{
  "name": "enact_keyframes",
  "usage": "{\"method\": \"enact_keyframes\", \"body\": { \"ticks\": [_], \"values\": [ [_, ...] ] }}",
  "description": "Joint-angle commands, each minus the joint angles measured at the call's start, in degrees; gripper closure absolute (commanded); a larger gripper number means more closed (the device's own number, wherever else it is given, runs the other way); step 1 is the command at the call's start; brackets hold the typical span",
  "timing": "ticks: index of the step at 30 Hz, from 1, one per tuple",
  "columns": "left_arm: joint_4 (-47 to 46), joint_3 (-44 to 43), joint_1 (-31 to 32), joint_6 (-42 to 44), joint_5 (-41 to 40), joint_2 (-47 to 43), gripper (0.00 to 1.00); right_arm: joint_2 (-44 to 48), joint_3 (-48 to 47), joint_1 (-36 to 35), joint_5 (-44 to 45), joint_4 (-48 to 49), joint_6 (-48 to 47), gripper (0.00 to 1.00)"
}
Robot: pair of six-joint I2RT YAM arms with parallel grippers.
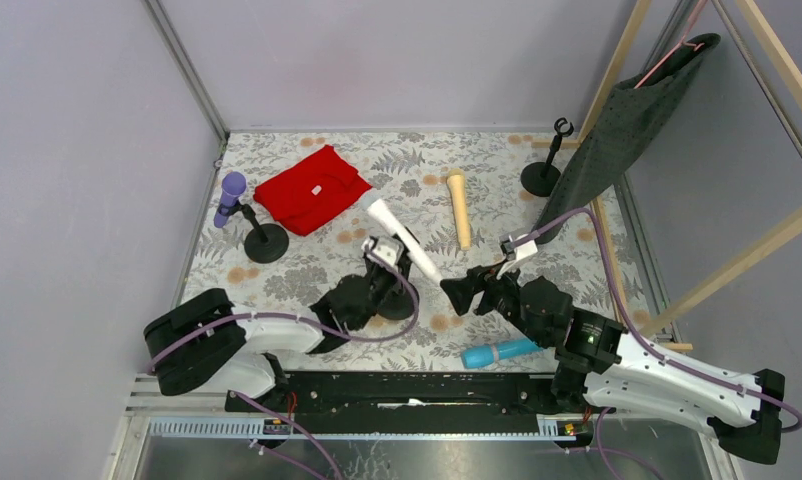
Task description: Attach the microphones to the stand
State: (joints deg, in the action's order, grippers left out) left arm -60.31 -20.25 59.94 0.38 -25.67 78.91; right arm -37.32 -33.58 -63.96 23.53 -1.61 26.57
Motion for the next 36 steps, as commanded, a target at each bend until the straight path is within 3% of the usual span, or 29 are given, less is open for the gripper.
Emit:
{"method": "enact_keyframes", "body": {
  "ticks": [1, 8, 13, 18, 22, 26, 30, 36],
  "values": [
    [17.5, -7.5, -4.7, -11.7, -6.3, -3.6, 1.0, 2.1, 2.1, -0.5, 3.7, -2.9, 3.1, 0.25],
    [18.0, -5.2, -13.6, -16.6, -13.8, -8.2, 1.0, 2.3, 2.9, -0.5, 4.1, -4.5, 3.4, 0.25],
    [10.9, 0.6, -18.2, -16.5, -19.6, -11.2, 1.0, 2.4, 3.5, -0.4, 3.9, -5.0, 3.9, 0.25],
    [-3.2, 7.0, -22.8, -11.0, -25.6, -11.0, 1.0, 2.1, 4.1, -0.5, 3.3, -4.9, 4.7, 0.25],
    [-22.2, 10.1, -25.6, -2.2, -27.5, -5.6, 1.0, 1.7, 4.2, -0.5, 2.5, -5.3, 4.9, 0.25],
    [-30.8, 9.5, -28.1, 6.1, -31.9, -0.5, 1.0, 1.6, 3.8, -0.5, 2.2, -6.6, 4.8, 0.25],
    [-31.5, 8.7, -30.9, 10.8, -33.7, 0.7, 1.0, 2.0, 4.0, -0.5, 2.3, -7.1, 4.8, 0.25],
    [-31.4, 10.2, -34.1, 9.8, -34.6, 0.6, 0.99, 1.8, 4.5, -0.5, 2.3, -6.5, 5.2, 0.24]
  ]
}}
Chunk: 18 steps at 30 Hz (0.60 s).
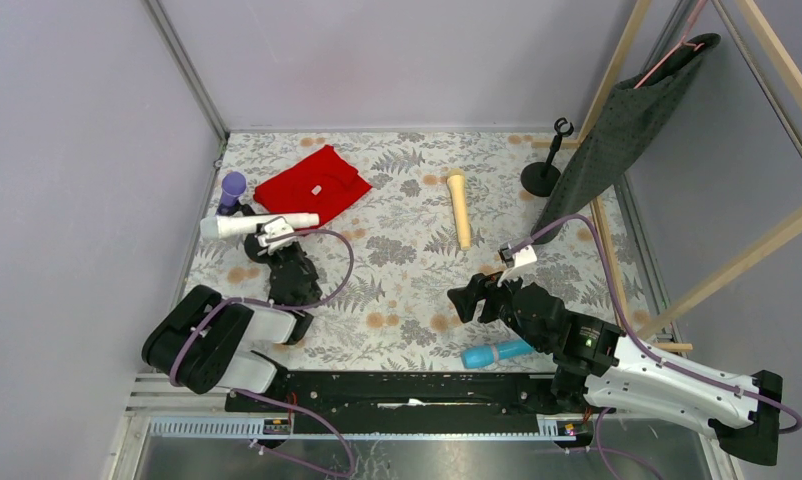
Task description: Attach the microphones to the stand
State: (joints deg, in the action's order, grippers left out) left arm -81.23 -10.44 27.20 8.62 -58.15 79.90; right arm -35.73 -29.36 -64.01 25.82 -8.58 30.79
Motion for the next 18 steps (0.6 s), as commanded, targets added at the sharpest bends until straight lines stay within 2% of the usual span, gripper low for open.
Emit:
{"method": "enact_keyframes", "body": {
  "ticks": [1, 3, 8, 13, 18],
  "values": [
    [-10.4, 0.7, -1.4, 1.2, -2.1, -0.4, 0.95, 0.0, 0.4, -0.4, -0.1, 0.6, 1.1, 0.24],
    [-10.3, 1.3, -1.5, 0.2, -1.7, -0.4, 0.83, -0.4, 0.7, -0.4, -0.5, 1.2, 1.3, 0.24],
    [-10.1, 2.5, -1.4, -1.2, -1.6, -1.6, 0.44, -1.7, 0.7, -0.4, -1.2, 2.1, 1.6, 0.24],
    [-4.5, 2.5, -1.5, -3.9, -2.1, -4.6, 0.25, -1.9, 0.4, -0.4, -1.1, 2.1, 1.5, 0.24],
    [11.2, 0.9, -1.4, -10.2, -3.2, -11.5, 0.1, -1.7, 0.2, -0.4, -0.8, 1.4, 1.5, 0.24]
  ]
}}
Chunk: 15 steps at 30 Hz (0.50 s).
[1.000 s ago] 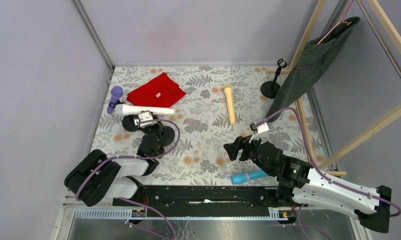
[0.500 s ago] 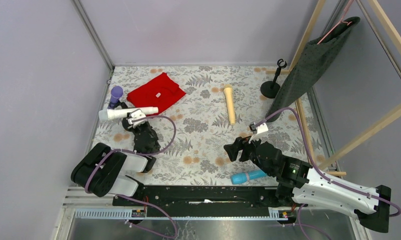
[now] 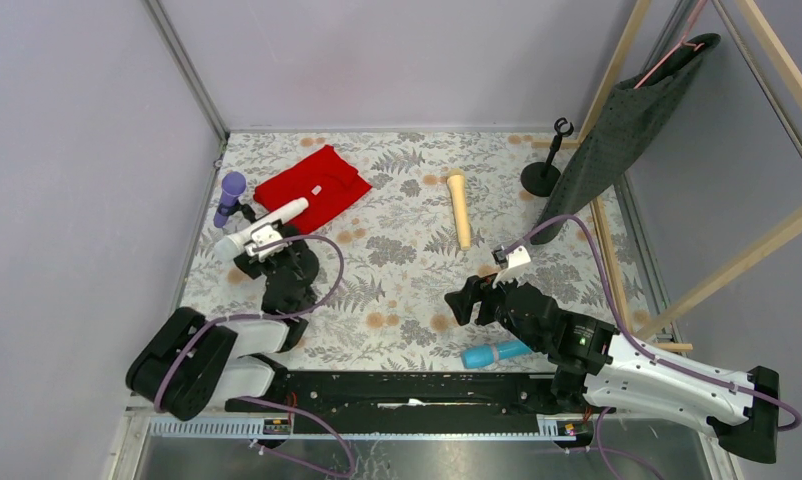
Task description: Attach the microphones to the stand
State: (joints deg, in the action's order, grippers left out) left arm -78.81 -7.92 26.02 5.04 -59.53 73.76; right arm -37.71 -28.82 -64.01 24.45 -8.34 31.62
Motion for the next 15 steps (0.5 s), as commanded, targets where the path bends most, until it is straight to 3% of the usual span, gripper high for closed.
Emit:
{"method": "enact_keyframes", "body": {
  "ticks": [1, 7, 15],
  "values": [
    [14.1, -2.7, -0.2, -8.7, -1.9, -7.1, 0.06, 0.4, -0.2, -0.4, 0.7, 1.1, 0.6, 0.24],
    [47.1, -8.7, 0.2, -23.7, -1.6, -16.7, 0.01, 0.6, -0.1, -0.4, 0.9, 1.1, 0.3, 0.24],
    [74.7, -16.2, 0.9, -39.8, 2.9, -18.7, 0.01, 1.3, -0.1, -0.4, 1.3, 0.3, -0.1, 0.24]
  ]
}}
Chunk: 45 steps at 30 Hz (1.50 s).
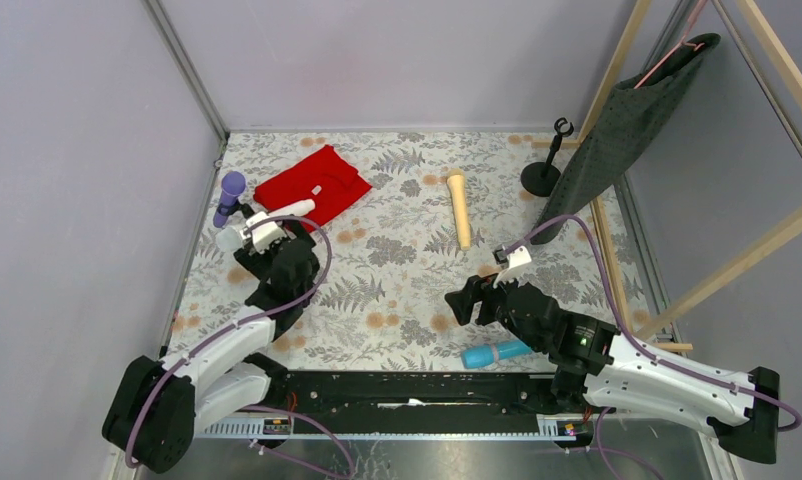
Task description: Attach the microphones to the stand
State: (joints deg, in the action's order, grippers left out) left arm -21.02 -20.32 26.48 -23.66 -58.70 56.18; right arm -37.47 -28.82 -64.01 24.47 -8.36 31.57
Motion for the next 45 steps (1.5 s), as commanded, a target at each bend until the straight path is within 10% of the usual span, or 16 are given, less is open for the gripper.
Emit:
{"method": "enact_keyframes", "body": {
  "ticks": [1, 16, 27, 45],
  "values": [
    [18.1, -3.7, 0.7, -12.2, 2.4, -1.5, 0.01, 1.4, 0.0, -0.4, 1.4, 0.3, -0.1, 0.24],
    [25.8, -1.0, 4.1, -29.8, 14.5, -5.7, 0.01, 2.8, 0.9, -0.4, 2.8, -0.5, -0.4, 0.24],
    [26.0, -8.3, 25.8, -36.4, 9.1, 6.0, 0.01, 0.5, -1.6, -0.4, 6.6, -3.8, 0.6, 0.24],
    [4.4, -9.3, 30.9, -18.4, 23.5, 13.1, 0.01, -15.7, -14.5, 18.4, -1.8, -17.3, 0.6, 0.22]
  ]
}}
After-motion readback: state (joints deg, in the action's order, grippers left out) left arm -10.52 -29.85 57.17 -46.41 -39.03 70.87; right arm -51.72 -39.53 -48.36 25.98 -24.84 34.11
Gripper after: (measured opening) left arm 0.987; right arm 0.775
